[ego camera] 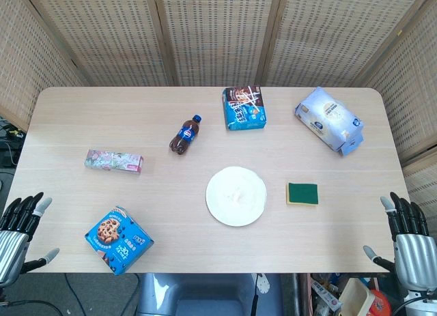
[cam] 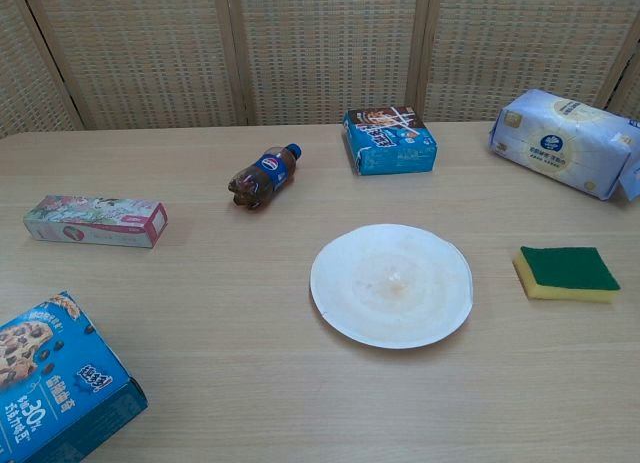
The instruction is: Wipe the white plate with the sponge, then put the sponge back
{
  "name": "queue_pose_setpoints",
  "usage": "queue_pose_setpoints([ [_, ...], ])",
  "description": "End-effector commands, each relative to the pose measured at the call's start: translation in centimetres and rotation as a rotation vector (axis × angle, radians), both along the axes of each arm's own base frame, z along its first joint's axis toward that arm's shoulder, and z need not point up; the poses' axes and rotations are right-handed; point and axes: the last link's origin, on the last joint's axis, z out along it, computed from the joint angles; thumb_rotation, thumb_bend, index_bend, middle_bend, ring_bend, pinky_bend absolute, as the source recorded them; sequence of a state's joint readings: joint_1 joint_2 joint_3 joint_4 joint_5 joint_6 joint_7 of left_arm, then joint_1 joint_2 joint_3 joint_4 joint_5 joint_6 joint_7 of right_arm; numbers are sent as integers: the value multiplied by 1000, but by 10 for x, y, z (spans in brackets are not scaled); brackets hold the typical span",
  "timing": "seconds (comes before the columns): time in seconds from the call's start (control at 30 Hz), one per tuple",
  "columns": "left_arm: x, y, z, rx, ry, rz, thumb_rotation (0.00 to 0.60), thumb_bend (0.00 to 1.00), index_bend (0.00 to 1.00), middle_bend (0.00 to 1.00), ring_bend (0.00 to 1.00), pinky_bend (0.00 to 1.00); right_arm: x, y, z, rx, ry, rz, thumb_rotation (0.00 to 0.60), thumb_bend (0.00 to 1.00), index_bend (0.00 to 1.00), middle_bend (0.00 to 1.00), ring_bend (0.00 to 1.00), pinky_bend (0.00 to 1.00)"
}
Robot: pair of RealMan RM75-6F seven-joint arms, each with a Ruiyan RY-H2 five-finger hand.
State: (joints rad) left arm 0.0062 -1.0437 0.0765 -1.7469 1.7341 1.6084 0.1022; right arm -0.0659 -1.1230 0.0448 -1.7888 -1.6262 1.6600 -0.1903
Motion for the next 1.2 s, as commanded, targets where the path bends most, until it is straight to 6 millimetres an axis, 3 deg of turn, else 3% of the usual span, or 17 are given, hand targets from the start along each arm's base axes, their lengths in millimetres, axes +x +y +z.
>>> queue_pose_setpoints([
  [0.03, -1, -1, -1, -5, 7, 1, 600, 0, 0, 0, 0, 0, 0, 0, 0, 2, -5, -3, 600, 0, 0, 0, 0, 0],
  [0.23, 0, 0, -2, -5, 12, 0, 600, 0, 0, 0, 0, 0, 3, 1, -4, 33, -21, -1, 600, 0, 0, 0, 0, 0],
  [0.37, 0, 4, -6, -9, 15, -2, 600, 0, 0, 0, 0, 0, 10, -12, -12, 94, -34, 40, 600, 0, 0, 0, 0, 0],
  [0.6, -1, 17, -8, 13, 13, 0, 600, 0, 0, 0, 0, 0, 36, -70, -32, 278, -66, 149, 600, 0, 57, 0, 0, 0],
  [0.73, -3, 24, -11, 16, 13, 20, 600, 0, 0, 0, 0, 0, 40, -117, -52, 356, -45, 142, 600, 0, 85, 11, 0, 0],
  [0.97, -7, 35, -16, 2, 19, 59, 600, 0, 0, 0, 0, 0, 25, -170, -94, 461, 14, 42, 600, 12, 113, 25, 0, 0],
  [1.13, -10, 40, -18, -4, 25, 84, 600, 0, 0, 0, 0, 0, 6, -192, -121, 491, 108, -32, 600, 50, 145, 67, 3, 30],
  [1.2, -11, 41, -19, -8, 23, 95, 600, 0, 0, 0, 0, 0, 2, -197, -129, 494, 127, -49, 600, 61, 185, 111, 30, 88],
])
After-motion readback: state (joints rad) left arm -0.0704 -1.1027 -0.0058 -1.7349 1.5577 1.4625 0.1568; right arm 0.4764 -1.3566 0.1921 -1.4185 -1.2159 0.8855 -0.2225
